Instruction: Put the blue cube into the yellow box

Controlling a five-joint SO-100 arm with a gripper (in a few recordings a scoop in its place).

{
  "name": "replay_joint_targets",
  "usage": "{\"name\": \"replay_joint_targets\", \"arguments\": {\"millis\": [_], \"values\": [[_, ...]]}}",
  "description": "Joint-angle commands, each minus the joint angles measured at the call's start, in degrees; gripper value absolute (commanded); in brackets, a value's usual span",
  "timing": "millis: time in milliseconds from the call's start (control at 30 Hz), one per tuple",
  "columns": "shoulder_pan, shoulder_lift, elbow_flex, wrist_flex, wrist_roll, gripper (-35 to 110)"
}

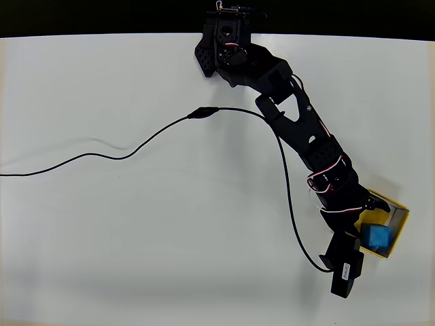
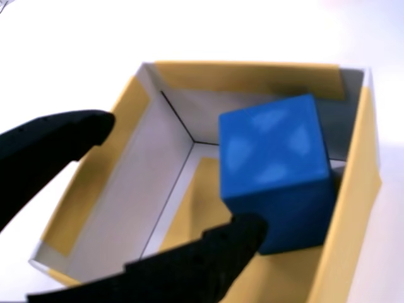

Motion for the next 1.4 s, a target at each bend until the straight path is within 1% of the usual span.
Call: {"name": "replay_joint_targets", "arguments": {"millis": [0, 200, 433, 733, 867, 933, 1067, 1167, 1367], "values": [[-0.5, 11.7, -6.3, 2.0, -2.0, 37], [4.0, 25.5, -3.3, 6.4, -7.4, 21], [17.0, 39.3, 6.9, 9.0, -14.5, 12], [32.9, 53.5, 27.3, 6.0, -18.5, 4], [37.6, 61.6, 41.4, 0.5, -20.7, 3], [39.0, 65.9, 47.8, -1.0, -21.3, 3], [39.7, 75.0, 57.8, -0.1, -20.2, 2], [39.5, 83.0, 64.2, 4.8, -19.1, 0], [38.8, 100.5, 79.9, 11.5, -18.4, 0]]}}
